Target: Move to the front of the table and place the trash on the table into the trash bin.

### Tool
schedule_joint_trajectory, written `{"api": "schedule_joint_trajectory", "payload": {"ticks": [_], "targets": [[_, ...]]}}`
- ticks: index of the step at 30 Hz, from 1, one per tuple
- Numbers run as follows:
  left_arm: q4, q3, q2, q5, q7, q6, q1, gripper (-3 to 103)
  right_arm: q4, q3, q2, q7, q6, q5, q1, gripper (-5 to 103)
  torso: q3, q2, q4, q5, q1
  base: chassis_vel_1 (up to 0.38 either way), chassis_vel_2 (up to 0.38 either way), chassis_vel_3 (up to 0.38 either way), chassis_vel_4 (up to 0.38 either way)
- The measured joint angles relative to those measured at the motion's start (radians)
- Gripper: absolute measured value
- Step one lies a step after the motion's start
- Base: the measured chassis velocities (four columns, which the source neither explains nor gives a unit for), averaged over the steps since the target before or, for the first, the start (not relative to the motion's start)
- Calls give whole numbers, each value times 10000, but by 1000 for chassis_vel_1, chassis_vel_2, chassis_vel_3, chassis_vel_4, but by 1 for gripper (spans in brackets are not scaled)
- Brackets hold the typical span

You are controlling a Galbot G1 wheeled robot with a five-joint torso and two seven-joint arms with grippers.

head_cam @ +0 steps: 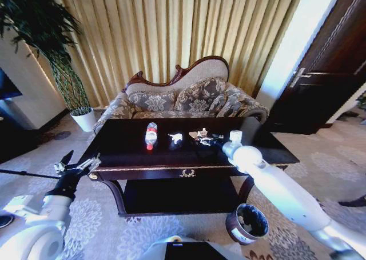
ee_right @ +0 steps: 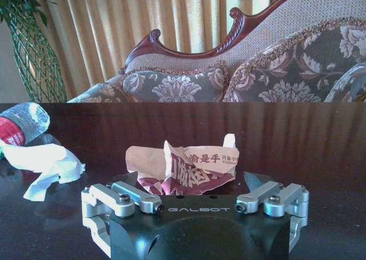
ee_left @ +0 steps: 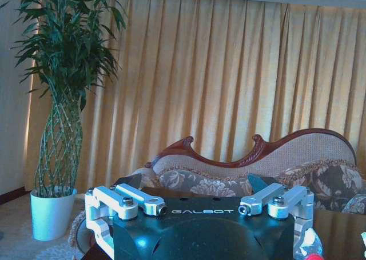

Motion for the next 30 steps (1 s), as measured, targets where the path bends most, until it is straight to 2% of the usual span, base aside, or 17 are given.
{"api": "schedule_joint_trajectory", "payload": {"ticks": [8,10,11,13,16,19,21,22,23,25,29,30], "targets": [[3,0,-84,10,0,-10,-37,100,-509,-466,317,-4,38,-451,448,101,-1,0,0,1,0,0,0,0,0],[5,-9,-119,13,-1,-17,-23,100,-647,-601,399,-7,60,-567,613,92,0,0,2,1,0,0,0,0,0],[5,-9,-119,13,-1,-17,-23,100,-647,-601,399,-7,60,-567,613,92,0,0,2,1,0,0,0,0,0],[6,-31,-121,13,-1,-30,-14,100,-725,-673,418,-8,82,-632,727,82,0,0,1,1,0,0,0,0,0],[7,-41,-119,13,-1,-37,-20,100,-759,-707,421,-9,99,-660,777,77,-1,0,0,2,0,0,0,0,0],[8,-13,-122,13,-1,-42,-34,100,-766,-718,409,-9,135,-688,787,60,-1,0,0,1,0,0,0,0,0],[8,-6,-123,13,-1,-42,-35,100,-766,-717,405,-8,142,-690,783,60,0,1,0,1,0,0,0,0,0],[8,5,-126,13,-1,-43,-36,100,-766,-711,398,-6,158,-693,762,49,0,1,1,1,1,0,0,0,0],[8,12,-127,13,0,-44,-41,100,-767,-706,386,-5,181,-696,746,44,-1,1,0,2,0,0,0,0,0],[8,17,-125,13,1,-45,-43,100,-766,-698,377,-4,206,-699,734,44,-1,1,0,2,0,0,0,0,0],[8,21,-94,9,2,-53,-49,100,-743,-683,362,57,317,-707,691,22,-1,1,0,2,0,0,0,0,0],[9,21,-90,7,2,-57,-49,100,-724,-680,362,82,329,-707,686,22,-1,0,0,2,0,0,0,0,0]]}}
